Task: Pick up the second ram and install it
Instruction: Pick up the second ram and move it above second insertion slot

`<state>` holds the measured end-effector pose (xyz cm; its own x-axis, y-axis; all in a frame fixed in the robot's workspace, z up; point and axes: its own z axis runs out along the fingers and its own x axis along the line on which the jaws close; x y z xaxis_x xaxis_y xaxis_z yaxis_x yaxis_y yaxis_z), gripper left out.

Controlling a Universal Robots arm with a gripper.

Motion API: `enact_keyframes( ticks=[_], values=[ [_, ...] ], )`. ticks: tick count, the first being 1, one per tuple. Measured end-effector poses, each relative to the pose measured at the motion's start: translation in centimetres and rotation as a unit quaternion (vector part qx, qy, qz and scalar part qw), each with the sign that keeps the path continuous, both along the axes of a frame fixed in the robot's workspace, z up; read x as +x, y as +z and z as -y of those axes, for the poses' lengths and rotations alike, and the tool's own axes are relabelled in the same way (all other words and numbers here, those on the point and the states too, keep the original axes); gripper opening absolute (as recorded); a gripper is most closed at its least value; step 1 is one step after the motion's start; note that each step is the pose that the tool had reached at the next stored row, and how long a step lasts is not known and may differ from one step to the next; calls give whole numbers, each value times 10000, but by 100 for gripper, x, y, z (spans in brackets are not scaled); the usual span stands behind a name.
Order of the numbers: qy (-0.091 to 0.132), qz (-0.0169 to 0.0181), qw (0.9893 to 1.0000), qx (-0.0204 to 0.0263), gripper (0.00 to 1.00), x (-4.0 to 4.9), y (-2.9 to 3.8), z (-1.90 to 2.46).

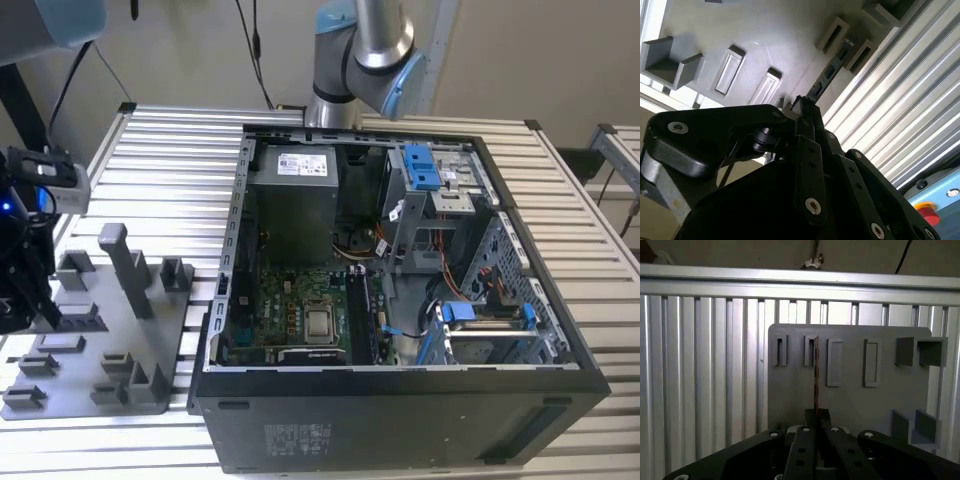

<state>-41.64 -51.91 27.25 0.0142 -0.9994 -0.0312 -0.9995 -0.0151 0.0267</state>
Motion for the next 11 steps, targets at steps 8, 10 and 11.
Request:
enact_keyframes(
  ticks=[8,10,11],
  values=[
    [0,0,10000,0,14,0,114,0],
    [0,0,10000,0,14,0,146,0],
    [0,0,10000,0,14,0,161,0]
  ],
)
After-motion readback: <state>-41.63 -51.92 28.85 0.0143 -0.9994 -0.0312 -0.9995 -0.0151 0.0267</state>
